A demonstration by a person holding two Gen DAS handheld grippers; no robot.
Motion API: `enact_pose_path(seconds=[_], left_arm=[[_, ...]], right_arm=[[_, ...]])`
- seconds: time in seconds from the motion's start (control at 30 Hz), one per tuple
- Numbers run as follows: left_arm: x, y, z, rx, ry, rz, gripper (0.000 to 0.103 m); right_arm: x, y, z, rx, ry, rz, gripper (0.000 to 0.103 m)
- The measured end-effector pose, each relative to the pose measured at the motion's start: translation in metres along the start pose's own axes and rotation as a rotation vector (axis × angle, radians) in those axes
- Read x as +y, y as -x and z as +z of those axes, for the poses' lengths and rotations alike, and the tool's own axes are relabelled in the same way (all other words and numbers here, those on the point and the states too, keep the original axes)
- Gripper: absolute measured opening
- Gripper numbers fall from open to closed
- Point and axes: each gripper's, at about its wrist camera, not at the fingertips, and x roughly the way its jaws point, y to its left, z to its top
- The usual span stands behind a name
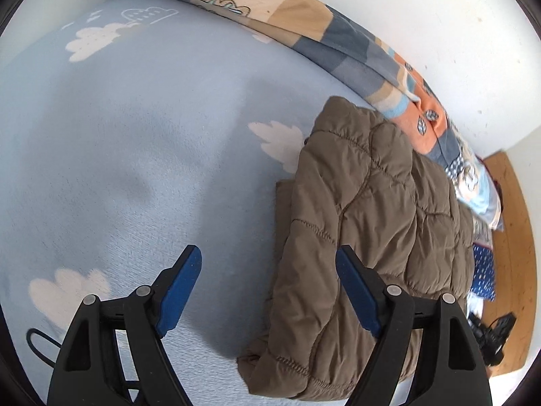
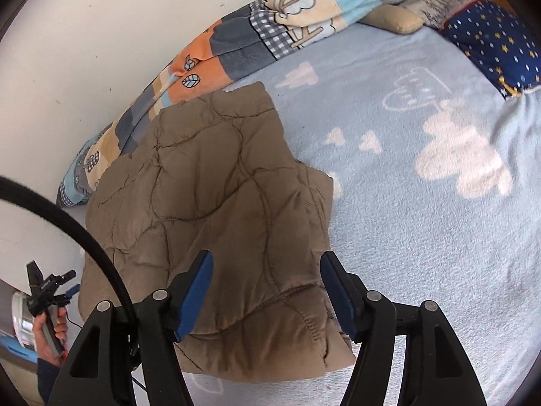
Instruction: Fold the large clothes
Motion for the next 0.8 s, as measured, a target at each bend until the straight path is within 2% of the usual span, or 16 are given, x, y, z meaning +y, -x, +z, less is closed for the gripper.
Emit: enact_pose_path(seconds=[0.23,0.33,0.53,0.6,0.73,0.8], left_arm=[[-0.007,0.008,0.002,-0.075,-0.025,0.062,0.081],[-0.009,0.004,0.006,-0.042,-0.051,0.051,0.081],[-0.01,-0.016,0.002,0.063,-0.051,-0.034,0.081],[-0.01,-0.021,0.001,0.107,-0.047,-0.069,0.081],[-0.003,-0.034,0.0,0.157,0.0,-0.208,0.081],[-0.002,-0.042,-0.002,0.182,-0.01,-0.219,0.081]], right_arm=[[-0.009,0.007,0.003,-0.009,-0.042,0.041,0.07],[-0.01,0.009,0.005,-0.019,-0.047,0.043,0.07],[-0.021,0.005,0.007,-0.008,-0.083,0.069,0.073],[-0.026,0.0,0.008,0.004,-0.097,0.103,0.073],[-0.041,-0.013,0.01,0.021,-0.161,0.193,0.073],[-0.047,-0.02,0.012,0.035,-0.177,0.214,0.074]])
